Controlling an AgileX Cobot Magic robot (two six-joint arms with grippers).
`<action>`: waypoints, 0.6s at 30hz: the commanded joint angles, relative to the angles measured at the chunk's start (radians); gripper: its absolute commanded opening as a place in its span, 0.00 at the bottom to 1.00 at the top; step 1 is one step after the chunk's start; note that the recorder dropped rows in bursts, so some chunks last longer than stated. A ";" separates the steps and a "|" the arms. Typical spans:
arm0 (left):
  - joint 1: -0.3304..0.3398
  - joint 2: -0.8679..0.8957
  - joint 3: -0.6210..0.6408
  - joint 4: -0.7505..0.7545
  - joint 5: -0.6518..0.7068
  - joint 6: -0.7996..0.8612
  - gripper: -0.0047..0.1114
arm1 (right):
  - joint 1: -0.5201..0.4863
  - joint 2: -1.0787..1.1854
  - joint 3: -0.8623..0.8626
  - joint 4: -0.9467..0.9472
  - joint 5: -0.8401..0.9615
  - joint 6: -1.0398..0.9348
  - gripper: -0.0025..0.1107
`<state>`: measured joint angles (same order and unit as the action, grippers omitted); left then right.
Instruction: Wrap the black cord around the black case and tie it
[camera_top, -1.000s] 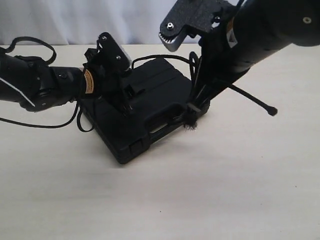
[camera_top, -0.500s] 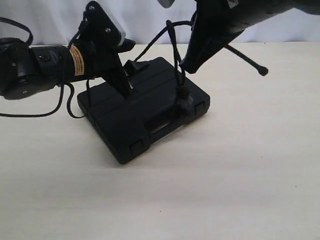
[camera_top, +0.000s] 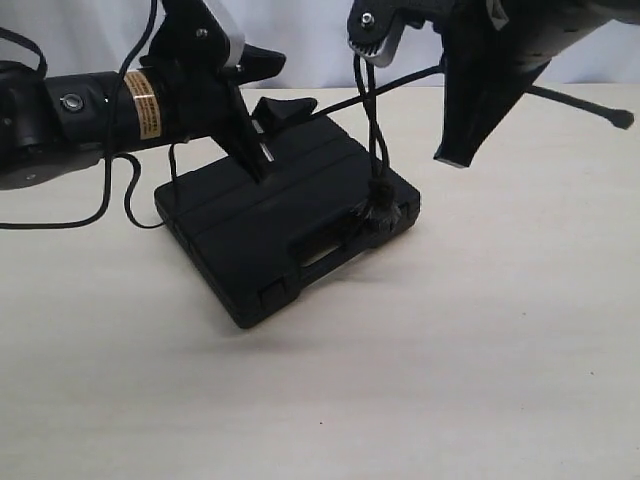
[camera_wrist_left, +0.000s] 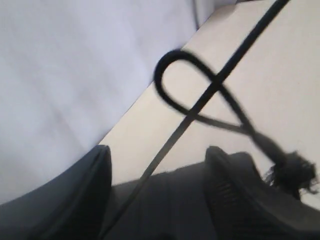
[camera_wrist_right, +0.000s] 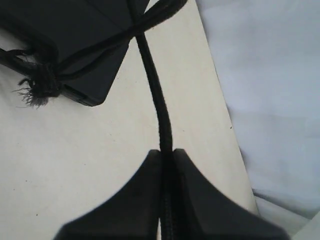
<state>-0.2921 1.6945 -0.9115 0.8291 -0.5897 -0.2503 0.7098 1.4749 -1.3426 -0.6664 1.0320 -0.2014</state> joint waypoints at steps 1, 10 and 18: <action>0.001 -0.008 0.003 0.100 -0.146 -0.032 0.50 | 0.002 -0.001 -0.011 -0.029 -0.050 -0.015 0.06; 0.001 -0.008 0.003 0.100 -0.224 -0.032 0.50 | 0.002 -0.001 -0.125 0.063 -0.206 -0.043 0.06; 0.001 -0.008 0.003 0.040 -0.266 0.018 0.50 | 0.002 0.013 -0.139 0.144 -0.274 -0.114 0.06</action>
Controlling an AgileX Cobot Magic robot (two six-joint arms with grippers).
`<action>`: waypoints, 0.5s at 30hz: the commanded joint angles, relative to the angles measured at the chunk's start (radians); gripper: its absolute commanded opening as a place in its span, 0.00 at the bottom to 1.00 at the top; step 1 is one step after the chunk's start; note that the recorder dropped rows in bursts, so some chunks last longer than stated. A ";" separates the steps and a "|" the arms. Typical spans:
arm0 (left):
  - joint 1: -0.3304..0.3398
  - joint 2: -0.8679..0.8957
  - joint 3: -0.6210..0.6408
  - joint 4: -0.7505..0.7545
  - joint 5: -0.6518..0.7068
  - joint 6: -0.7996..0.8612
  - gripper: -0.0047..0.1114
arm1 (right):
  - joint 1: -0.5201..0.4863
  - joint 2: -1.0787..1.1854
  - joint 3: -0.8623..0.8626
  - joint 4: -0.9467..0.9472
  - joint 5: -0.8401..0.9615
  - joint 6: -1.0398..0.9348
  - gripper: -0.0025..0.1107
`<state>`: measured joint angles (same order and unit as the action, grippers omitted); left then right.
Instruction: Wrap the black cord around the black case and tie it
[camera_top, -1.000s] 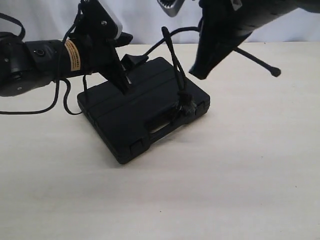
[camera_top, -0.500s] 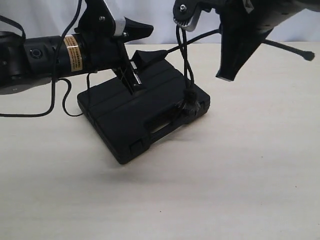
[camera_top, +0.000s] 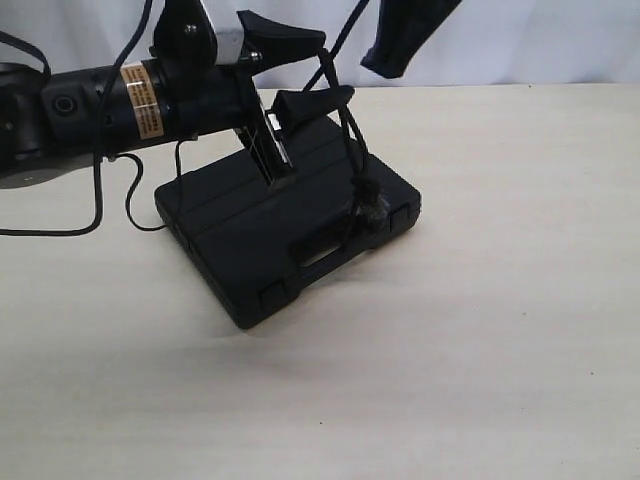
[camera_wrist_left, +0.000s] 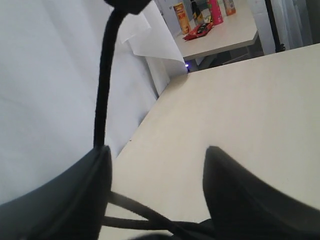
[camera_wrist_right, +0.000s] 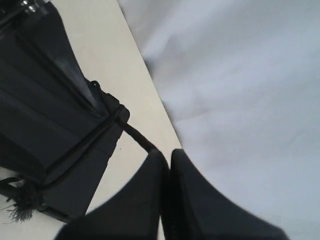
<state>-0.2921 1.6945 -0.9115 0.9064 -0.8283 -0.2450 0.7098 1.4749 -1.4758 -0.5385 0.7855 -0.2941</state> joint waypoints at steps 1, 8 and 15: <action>0.001 -0.008 0.003 -0.037 -0.030 0.012 0.50 | 0.002 0.015 -0.006 0.016 -0.028 -0.024 0.06; 0.001 0.045 -0.035 -0.115 -0.089 0.012 0.50 | 0.002 0.032 -0.006 0.017 -0.031 -0.026 0.06; 0.001 0.111 -0.061 -0.119 -0.117 0.012 0.50 | 0.002 0.032 -0.006 0.029 -0.035 -0.026 0.06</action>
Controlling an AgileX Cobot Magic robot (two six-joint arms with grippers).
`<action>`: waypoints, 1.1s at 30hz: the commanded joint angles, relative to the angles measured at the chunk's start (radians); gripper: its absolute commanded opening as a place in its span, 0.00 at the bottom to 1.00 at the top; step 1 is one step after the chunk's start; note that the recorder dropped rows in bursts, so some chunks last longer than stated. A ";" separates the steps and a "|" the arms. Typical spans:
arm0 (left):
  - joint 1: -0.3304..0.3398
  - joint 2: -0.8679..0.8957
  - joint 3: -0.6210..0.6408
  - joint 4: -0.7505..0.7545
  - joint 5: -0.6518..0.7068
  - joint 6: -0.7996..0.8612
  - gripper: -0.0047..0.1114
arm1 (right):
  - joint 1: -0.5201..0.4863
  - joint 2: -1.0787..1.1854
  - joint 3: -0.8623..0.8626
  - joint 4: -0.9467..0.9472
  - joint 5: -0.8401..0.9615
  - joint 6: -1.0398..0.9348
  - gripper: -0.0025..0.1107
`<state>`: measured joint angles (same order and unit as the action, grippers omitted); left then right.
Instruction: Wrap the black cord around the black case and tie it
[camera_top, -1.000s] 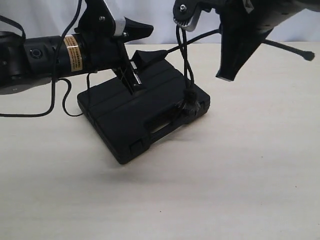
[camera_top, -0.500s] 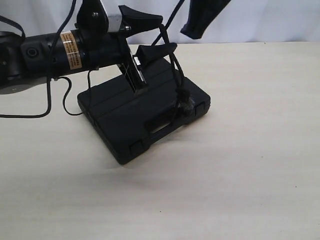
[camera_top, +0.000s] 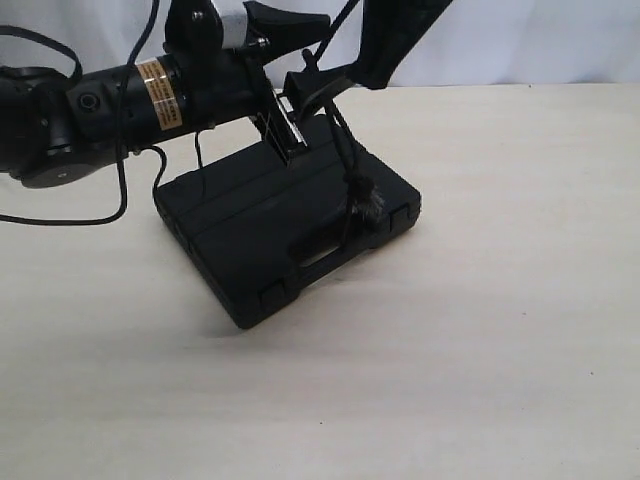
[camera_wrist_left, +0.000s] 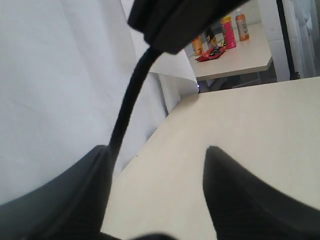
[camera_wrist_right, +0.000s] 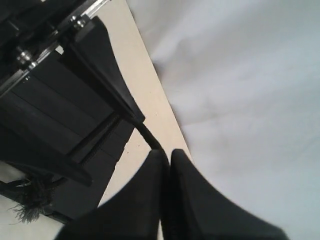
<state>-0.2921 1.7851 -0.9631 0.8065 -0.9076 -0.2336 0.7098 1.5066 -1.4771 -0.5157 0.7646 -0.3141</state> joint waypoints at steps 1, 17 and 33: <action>0.001 0.020 -0.009 -0.021 -0.041 0.006 0.50 | 0.002 0.000 -0.005 0.006 -0.014 -0.006 0.06; -0.011 0.076 -0.111 -0.110 -0.003 0.076 0.30 | 0.002 0.000 -0.005 0.036 -0.033 0.005 0.06; 0.038 0.060 -0.172 -0.373 0.214 0.067 0.04 | -0.029 -0.037 -0.045 -0.012 0.249 0.500 0.42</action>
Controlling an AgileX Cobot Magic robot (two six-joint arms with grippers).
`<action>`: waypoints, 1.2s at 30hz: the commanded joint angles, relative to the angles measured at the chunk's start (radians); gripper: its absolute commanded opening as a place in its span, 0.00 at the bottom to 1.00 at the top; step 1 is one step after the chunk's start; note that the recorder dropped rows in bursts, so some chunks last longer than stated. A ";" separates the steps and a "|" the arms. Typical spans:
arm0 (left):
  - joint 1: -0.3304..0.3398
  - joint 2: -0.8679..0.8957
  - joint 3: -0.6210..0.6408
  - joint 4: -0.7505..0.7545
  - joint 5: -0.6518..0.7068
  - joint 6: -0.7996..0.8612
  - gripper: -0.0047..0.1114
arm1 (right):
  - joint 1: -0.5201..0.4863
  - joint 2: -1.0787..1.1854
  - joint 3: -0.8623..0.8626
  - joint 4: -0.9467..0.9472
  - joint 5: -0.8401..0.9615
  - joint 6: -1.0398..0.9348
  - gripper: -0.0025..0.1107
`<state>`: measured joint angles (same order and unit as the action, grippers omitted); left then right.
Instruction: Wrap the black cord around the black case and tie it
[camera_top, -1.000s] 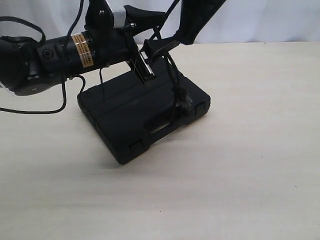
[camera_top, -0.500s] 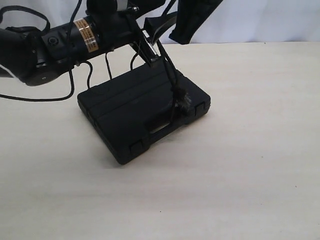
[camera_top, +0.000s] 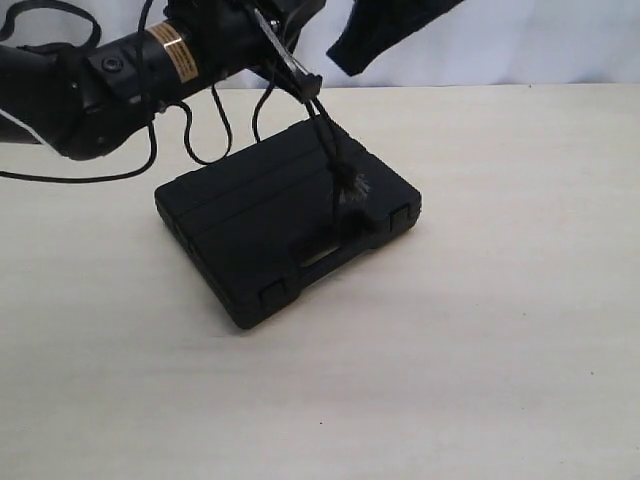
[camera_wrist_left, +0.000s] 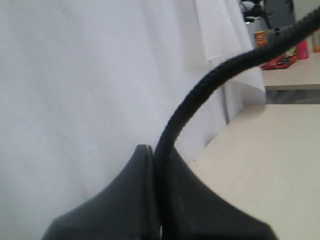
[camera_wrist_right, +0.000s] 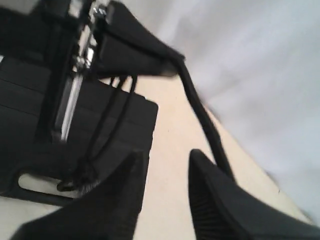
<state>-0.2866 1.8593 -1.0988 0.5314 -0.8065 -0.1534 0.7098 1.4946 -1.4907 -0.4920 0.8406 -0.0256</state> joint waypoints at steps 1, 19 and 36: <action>0.041 -0.017 -0.044 -0.112 0.137 -0.019 0.04 | -0.044 -0.027 -0.032 -0.035 0.212 0.254 0.46; 0.242 -0.017 -0.072 -0.226 0.383 -0.034 0.04 | -0.243 0.320 0.395 0.552 -0.413 0.382 0.53; 0.276 -0.003 -0.072 -0.231 0.407 -0.034 0.04 | -0.244 0.499 0.395 0.746 -0.640 0.438 0.53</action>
<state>-0.0129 1.8518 -1.1648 0.3092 -0.3906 -0.1842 0.4668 1.9717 -1.0973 0.2525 0.2549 0.3939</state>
